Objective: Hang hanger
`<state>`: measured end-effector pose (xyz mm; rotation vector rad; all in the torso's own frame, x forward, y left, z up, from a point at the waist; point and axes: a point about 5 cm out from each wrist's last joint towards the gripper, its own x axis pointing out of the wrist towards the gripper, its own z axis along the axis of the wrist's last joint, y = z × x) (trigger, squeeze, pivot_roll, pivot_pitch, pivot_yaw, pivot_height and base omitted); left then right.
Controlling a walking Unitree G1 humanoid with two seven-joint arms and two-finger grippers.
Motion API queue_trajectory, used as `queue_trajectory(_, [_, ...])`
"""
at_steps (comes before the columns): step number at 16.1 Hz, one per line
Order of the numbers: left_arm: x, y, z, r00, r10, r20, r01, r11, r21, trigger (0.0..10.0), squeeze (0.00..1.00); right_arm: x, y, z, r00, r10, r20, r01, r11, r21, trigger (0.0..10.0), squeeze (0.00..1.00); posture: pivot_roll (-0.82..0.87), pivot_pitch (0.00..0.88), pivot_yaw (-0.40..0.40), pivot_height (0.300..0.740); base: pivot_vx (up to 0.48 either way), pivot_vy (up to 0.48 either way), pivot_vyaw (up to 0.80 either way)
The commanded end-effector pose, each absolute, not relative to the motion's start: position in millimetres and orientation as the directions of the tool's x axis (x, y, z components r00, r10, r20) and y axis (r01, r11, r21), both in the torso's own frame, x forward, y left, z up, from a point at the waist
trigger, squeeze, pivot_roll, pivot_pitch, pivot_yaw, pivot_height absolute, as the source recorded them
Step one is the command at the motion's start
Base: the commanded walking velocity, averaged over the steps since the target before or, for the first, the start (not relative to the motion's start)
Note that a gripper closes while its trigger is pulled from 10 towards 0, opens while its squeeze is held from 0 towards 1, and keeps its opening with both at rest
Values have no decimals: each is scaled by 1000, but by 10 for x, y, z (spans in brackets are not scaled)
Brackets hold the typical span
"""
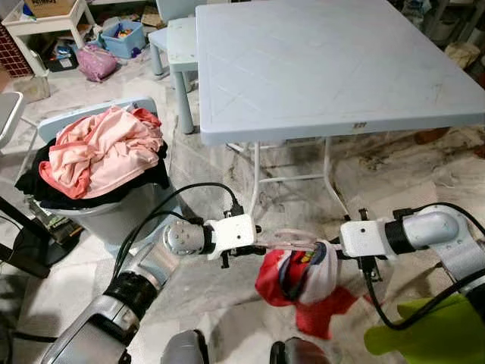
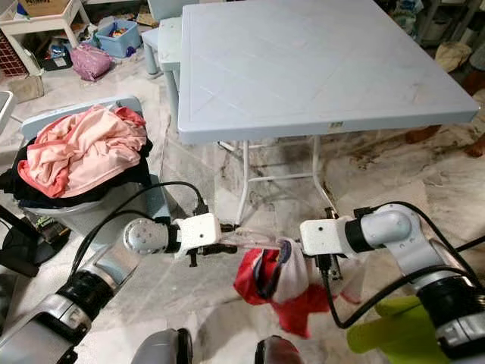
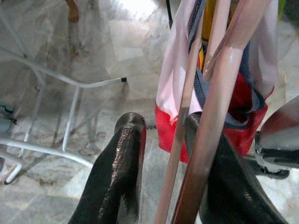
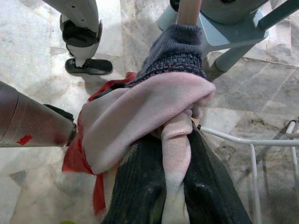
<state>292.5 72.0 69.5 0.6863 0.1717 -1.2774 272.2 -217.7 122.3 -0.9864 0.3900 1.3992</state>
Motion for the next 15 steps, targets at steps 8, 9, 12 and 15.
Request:
queue_trajectory(8, [3070,645,773,344,-788,-510,874,71,481,0,0,2737,-2079,1184,165,616,-770,-929,-166,-332,10000,0,-95,88,30,740,0,0,0])
queue_trajectory(9, [3079,656,771,349,-785,-512,869,67,489,0,0,2736,-2081,1182,163,614,-773,-930,-167,-329,10000,0,-95,88,30,740,0,0,0])
queue_trajectory(12, [3159,712,826,410,-776,-479,836,110,537,0,0,2722,-2087,1168,148,610,-779,-936,-169,-310,10000,0,-95,89,28,740,0,0,0])
queue_trajectory(15, [3179,721,835,424,-773,-471,829,123,545,0,0,2719,-2072,1157,144,611,-779,-937,-170,-307,10000,0,-92,96,26,740,0,0,0])
